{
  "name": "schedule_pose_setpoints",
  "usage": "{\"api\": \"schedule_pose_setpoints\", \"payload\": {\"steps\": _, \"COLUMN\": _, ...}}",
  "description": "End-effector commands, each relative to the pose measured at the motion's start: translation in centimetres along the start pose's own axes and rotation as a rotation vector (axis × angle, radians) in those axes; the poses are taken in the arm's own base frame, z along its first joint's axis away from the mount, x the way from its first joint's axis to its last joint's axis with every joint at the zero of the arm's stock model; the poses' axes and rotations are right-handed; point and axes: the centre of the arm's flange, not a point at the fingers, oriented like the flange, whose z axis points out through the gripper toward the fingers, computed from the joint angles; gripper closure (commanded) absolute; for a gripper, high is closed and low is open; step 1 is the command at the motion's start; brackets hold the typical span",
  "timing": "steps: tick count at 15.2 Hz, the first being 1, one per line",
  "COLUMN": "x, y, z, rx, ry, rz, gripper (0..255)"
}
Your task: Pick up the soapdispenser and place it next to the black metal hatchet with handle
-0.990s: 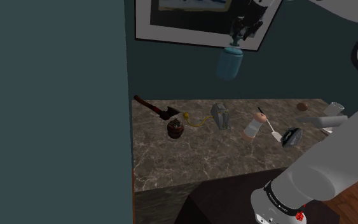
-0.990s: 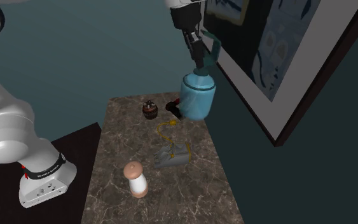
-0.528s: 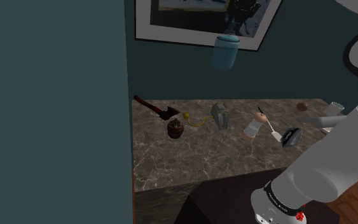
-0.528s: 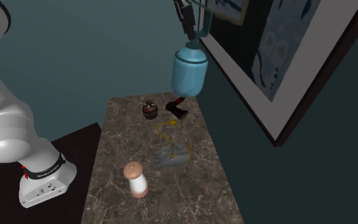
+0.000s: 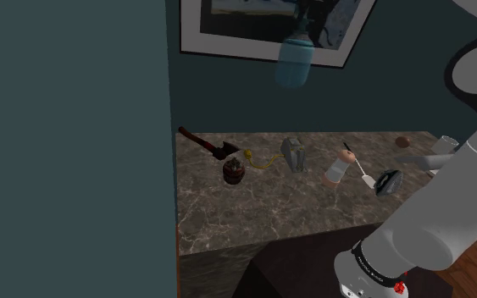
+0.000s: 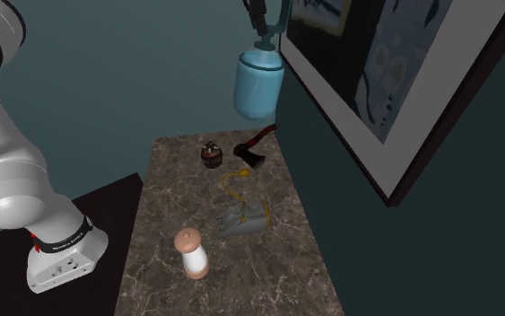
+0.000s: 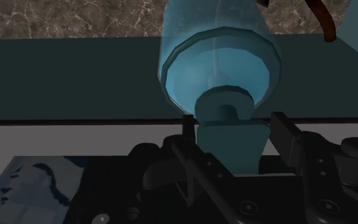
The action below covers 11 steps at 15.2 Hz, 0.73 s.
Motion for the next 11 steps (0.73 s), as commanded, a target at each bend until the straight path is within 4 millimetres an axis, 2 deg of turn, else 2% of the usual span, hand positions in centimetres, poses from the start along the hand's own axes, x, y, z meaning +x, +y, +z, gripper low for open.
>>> {"api": "schedule_pose_setpoints", "payload": {"steps": 1, "x": -0.3, "y": 0.0, "z": 0.9, "rx": 0.0, "ry": 0.001, "rz": 0.0, "gripper": 255}}
{"api": "schedule_pose_setpoints", "payload": {"steps": 11, "x": -1.8, "y": 0.0, "z": 6.0, "rx": 0.0, "ry": 0.001, "rz": 0.0, "gripper": 255}}
